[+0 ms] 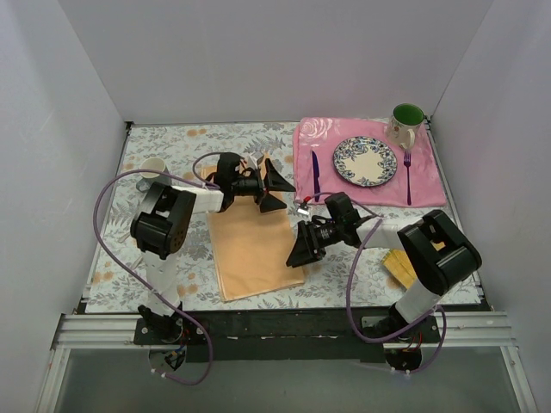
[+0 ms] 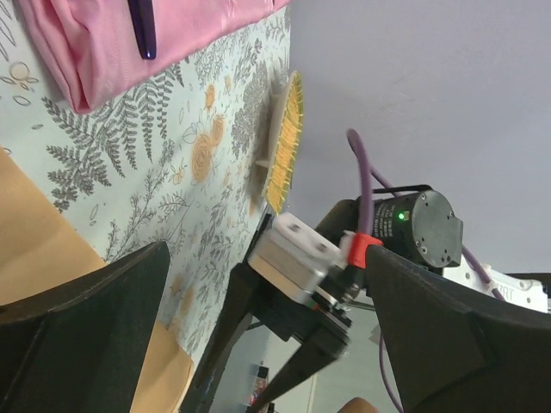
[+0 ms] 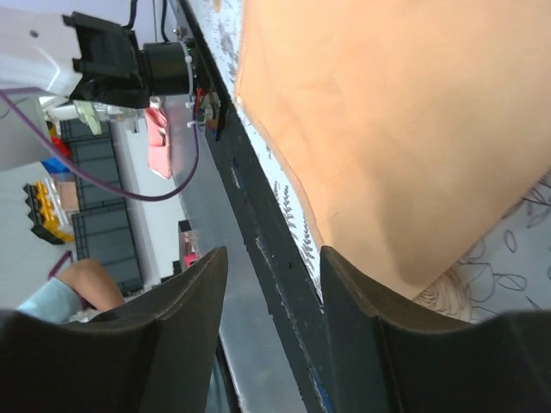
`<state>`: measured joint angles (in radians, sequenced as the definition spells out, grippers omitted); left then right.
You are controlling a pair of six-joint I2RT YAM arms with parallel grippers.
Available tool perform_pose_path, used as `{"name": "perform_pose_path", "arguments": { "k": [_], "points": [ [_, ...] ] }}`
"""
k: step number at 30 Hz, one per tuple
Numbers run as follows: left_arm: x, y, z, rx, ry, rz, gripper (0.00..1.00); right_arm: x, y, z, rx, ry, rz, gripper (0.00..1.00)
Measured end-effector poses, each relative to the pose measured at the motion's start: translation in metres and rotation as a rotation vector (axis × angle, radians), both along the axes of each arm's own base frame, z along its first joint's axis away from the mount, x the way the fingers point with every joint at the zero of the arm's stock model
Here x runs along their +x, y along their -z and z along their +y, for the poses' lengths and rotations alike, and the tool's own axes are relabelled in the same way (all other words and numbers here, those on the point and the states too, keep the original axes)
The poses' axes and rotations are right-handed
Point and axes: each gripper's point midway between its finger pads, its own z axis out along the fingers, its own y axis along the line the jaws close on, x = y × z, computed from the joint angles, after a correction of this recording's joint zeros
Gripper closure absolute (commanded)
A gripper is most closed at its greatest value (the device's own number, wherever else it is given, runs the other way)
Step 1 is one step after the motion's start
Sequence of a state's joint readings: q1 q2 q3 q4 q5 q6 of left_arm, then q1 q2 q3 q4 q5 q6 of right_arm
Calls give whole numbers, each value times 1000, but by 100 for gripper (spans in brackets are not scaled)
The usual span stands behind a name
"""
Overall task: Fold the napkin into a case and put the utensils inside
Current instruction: Smooth out the rectangle-folded napkin at the center of the board.
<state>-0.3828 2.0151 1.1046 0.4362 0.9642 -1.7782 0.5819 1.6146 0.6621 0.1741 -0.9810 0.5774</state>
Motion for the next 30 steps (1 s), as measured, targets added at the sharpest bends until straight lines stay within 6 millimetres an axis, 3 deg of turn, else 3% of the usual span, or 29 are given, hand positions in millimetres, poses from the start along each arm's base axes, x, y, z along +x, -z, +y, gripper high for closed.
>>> {"name": "perform_pose_path", "arguments": {
  "k": [4, 6, 13, 20, 30],
  "points": [
    [-13, 3, -10, 9, 13, 14, 2, 2, 14, 0, -33, 28, 49, 62],
    [-19, 8, -15, 22, 18, 29, 2, 3, 18, 0, -39, 37, 59, 64],
    [-23, 21, -22, 68, -1, 43, 2, 3, 33, -3, -81, 53, 99, 82],
    [-12, 56, -20, 134, -38, 81, 2, -1, 41, -6, -111, 56, 132, 86],
    [31, 54, -26, 109, -63, 21, 2, -1, 45, -7, -130, 65, 136, 87]
  ]
}}
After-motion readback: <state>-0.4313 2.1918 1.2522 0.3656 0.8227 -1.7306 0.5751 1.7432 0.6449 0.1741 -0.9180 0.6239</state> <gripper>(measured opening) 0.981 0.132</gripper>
